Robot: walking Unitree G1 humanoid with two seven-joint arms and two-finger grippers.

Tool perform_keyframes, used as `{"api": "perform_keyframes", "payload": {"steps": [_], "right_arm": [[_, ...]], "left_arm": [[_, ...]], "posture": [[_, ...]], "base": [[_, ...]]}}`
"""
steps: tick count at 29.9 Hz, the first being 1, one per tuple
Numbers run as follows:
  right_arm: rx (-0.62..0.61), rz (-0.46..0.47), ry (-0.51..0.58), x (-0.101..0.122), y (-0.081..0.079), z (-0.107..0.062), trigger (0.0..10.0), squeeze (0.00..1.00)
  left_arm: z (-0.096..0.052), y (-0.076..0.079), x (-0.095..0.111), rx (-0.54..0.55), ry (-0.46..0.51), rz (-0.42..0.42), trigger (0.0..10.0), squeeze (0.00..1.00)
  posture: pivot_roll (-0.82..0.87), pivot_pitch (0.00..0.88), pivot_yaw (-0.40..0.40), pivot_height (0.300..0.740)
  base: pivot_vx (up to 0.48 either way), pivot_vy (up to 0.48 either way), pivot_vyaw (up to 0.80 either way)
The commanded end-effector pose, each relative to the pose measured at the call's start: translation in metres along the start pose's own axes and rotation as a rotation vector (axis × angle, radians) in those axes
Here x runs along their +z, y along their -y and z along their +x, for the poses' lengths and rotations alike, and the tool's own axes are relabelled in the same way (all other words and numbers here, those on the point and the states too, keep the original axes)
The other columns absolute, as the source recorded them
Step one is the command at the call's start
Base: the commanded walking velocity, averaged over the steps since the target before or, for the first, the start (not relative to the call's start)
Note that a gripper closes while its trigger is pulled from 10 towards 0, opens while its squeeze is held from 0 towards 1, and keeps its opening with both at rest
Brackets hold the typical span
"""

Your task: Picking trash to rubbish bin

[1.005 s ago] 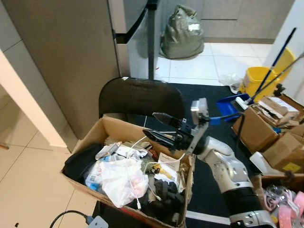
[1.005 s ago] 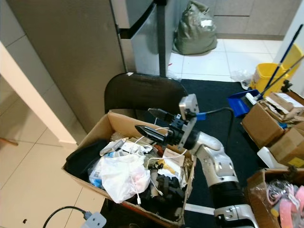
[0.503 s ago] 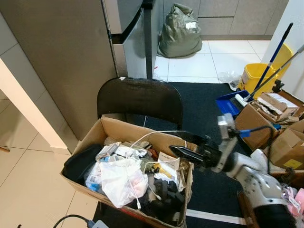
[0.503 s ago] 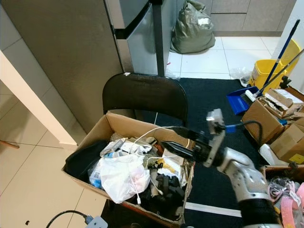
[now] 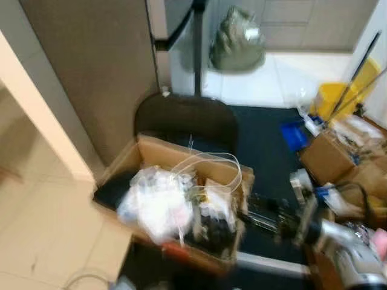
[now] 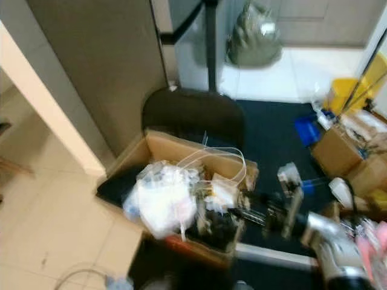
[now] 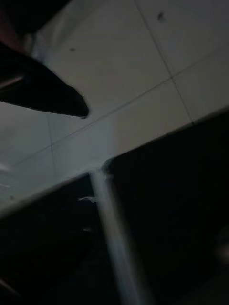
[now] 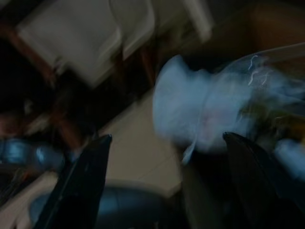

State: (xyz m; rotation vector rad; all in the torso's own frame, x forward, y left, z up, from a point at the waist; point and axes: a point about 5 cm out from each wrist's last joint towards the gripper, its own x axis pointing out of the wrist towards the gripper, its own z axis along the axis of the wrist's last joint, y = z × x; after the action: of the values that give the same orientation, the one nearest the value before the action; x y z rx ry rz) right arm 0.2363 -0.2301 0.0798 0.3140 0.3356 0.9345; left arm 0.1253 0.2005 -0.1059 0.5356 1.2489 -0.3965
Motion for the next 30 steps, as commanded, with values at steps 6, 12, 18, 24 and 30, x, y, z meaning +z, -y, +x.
{"api": "perform_keyframes", "payload": {"steps": [6,12,18,24,30], "right_arm": [[0.033,0.000,-0.011,-0.001,-0.002,0.010,10.0,0.00],[-0.006,0.019,-0.052,-0.011,0.003,0.004,10.0,0.00],[-0.068,0.051,-0.112,-0.026,0.009,-0.006,10.0,0.00],[-0.138,0.105,-0.220,-0.053,0.014,-0.016,10.0,0.00],[-0.328,0.158,-0.387,-0.095,0.024,-0.028,10.0,0.00]], "left_arm": [[0.000,0.011,-0.014,-0.031,-0.049,0.008,10.0,0.00],[0.000,0.013,-0.014,-0.033,-0.049,0.008,10.0,0.00],[0.000,0.014,-0.015,-0.036,-0.049,0.013,10.0,0.00],[0.001,0.014,-0.014,-0.036,-0.049,0.019,10.0,0.00],[0.001,0.014,-0.014,-0.035,-0.048,0.023,10.0,0.00]], "posture": [[-0.05,0.073,0.071,0.740],[-0.05,0.073,0.068,0.740],[-0.05,0.073,0.068,0.740],[-0.06,0.067,0.065,0.740],[-0.06,0.061,0.064,0.740]], "base": [[-0.364,0.000,0.00],[-0.394,0.000,0.00],[-0.433,0.000,0.00],[-0.291,0.000,0.00],[-0.072,0.000,0.00]]}}
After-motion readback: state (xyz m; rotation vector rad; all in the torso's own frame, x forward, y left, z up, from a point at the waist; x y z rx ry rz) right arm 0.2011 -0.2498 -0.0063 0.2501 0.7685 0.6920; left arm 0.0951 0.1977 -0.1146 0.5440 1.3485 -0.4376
